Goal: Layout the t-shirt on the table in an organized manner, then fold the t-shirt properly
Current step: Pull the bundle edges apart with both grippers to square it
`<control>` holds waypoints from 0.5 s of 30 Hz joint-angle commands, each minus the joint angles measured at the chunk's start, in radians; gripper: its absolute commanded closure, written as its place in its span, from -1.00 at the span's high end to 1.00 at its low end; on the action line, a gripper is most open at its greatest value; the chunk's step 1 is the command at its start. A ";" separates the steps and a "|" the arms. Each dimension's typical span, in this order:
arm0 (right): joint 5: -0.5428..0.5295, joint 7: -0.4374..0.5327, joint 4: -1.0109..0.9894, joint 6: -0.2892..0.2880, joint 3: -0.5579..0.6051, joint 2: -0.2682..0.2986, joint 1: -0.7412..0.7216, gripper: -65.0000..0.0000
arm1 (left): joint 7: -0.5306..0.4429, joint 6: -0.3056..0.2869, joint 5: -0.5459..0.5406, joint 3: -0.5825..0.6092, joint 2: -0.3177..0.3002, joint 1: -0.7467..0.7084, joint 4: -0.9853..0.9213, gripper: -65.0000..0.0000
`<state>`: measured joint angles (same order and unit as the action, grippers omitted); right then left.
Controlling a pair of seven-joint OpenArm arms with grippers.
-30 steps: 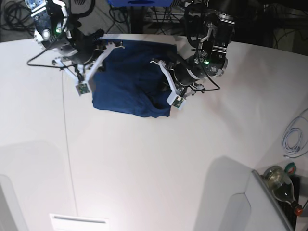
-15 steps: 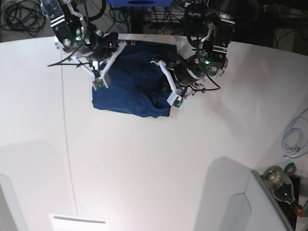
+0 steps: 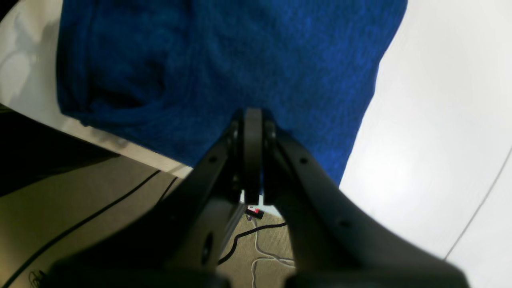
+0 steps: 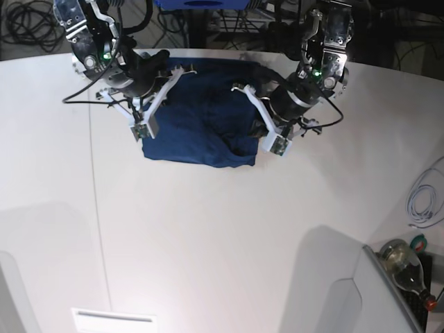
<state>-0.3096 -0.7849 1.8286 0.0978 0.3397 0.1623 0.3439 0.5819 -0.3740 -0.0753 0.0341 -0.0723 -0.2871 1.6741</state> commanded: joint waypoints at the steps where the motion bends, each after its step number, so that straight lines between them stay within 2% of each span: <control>1: -0.004 0.015 0.010 0.004 -0.003 0.001 -0.004 -1.00 | -0.024 -0.004 -0.013 -0.010 0.001 -0.004 0.041 -1.00; 3: -0.004 0.015 0.007 0.004 -0.003 0.001 -0.007 -1.00 | -0.024 -0.006 -0.034 -0.047 0.001 -0.039 0.064 -1.00; 4: -0.004 0.015 0.007 0.004 -0.003 0.001 -0.009 -1.00 | -0.024 -0.007 -0.079 -0.076 0.001 -0.053 0.064 -1.00; 8: -0.004 0.015 0.007 0.001 -0.003 0.001 -0.010 -1.00 | -0.024 -0.009 -0.335 -0.211 -0.011 -0.082 0.025 -1.00; 10: -0.004 0.015 0.003 0.001 0.000 0.001 -0.010 -1.00 | -0.024 -0.009 -0.416 -0.244 -0.025 -0.082 -0.010 -1.00; 15: -0.004 0.015 -0.054 0.000 0.006 0.001 -0.018 -1.00 | -0.029 -0.010 -0.492 -0.242 -0.022 -0.070 -0.085 0.48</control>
<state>-0.3103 -0.7860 1.7584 0.0975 0.3470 0.1623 0.3355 0.5724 -0.3779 -0.5533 -0.2039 -0.0875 -0.3584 1.5745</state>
